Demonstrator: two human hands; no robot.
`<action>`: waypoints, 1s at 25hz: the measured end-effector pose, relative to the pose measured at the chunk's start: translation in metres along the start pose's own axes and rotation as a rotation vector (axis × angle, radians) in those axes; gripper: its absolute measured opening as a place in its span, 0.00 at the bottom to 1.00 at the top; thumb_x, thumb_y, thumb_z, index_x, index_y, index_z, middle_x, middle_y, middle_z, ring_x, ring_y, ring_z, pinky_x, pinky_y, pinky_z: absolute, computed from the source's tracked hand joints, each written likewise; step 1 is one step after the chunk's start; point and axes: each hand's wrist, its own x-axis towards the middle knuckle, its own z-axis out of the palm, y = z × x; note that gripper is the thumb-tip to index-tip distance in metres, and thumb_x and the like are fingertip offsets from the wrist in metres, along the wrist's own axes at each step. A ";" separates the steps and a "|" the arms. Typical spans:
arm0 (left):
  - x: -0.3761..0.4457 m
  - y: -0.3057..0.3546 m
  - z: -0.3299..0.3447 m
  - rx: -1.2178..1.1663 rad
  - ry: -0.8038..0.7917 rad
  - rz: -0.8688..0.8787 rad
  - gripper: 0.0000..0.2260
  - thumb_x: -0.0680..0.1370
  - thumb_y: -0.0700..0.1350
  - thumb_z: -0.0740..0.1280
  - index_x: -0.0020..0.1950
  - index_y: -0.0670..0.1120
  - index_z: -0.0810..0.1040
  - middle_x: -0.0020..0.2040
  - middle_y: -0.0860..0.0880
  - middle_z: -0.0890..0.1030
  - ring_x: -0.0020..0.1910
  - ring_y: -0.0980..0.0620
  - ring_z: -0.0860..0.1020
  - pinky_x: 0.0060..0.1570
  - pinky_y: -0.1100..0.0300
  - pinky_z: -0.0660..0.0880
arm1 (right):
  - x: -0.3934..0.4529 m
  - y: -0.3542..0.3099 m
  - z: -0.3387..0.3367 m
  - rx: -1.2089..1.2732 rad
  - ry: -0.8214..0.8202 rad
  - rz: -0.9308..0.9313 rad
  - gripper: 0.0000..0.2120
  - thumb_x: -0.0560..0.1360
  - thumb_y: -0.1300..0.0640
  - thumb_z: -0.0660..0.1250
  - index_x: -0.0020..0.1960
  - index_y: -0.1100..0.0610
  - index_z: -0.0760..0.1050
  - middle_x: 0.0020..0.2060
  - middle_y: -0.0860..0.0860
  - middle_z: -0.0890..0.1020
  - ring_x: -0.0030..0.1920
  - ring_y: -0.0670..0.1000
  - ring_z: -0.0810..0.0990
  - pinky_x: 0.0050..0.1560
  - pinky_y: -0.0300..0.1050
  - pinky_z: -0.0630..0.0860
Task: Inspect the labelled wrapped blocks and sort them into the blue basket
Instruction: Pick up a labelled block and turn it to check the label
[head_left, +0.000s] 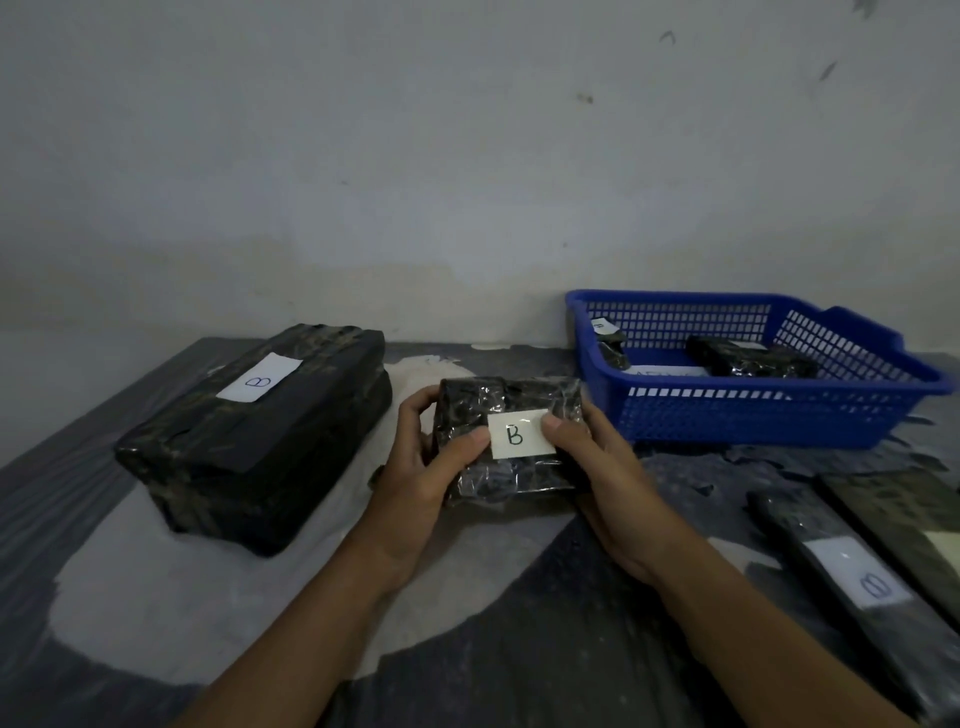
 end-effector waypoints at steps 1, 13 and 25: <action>0.000 0.000 0.000 -0.005 0.004 -0.007 0.27 0.73 0.46 0.77 0.68 0.53 0.71 0.55 0.41 0.85 0.52 0.41 0.86 0.47 0.49 0.83 | 0.000 -0.001 0.000 -0.010 -0.006 0.008 0.31 0.70 0.45 0.77 0.71 0.48 0.74 0.60 0.58 0.85 0.59 0.59 0.86 0.63 0.61 0.80; 0.004 0.000 -0.004 -0.006 -0.060 -0.054 0.25 0.72 0.43 0.73 0.68 0.49 0.72 0.55 0.40 0.84 0.52 0.41 0.85 0.49 0.50 0.81 | -0.001 -0.002 -0.002 -0.066 -0.035 -0.013 0.32 0.67 0.48 0.79 0.69 0.46 0.76 0.58 0.56 0.86 0.55 0.58 0.87 0.57 0.56 0.82; 0.010 -0.010 -0.012 0.161 0.001 0.009 0.21 0.71 0.45 0.73 0.62 0.57 0.77 0.55 0.45 0.85 0.55 0.42 0.85 0.59 0.37 0.80 | -0.002 0.003 0.002 -0.182 0.056 -0.118 0.24 0.76 0.56 0.75 0.70 0.46 0.74 0.60 0.49 0.85 0.54 0.47 0.86 0.52 0.42 0.83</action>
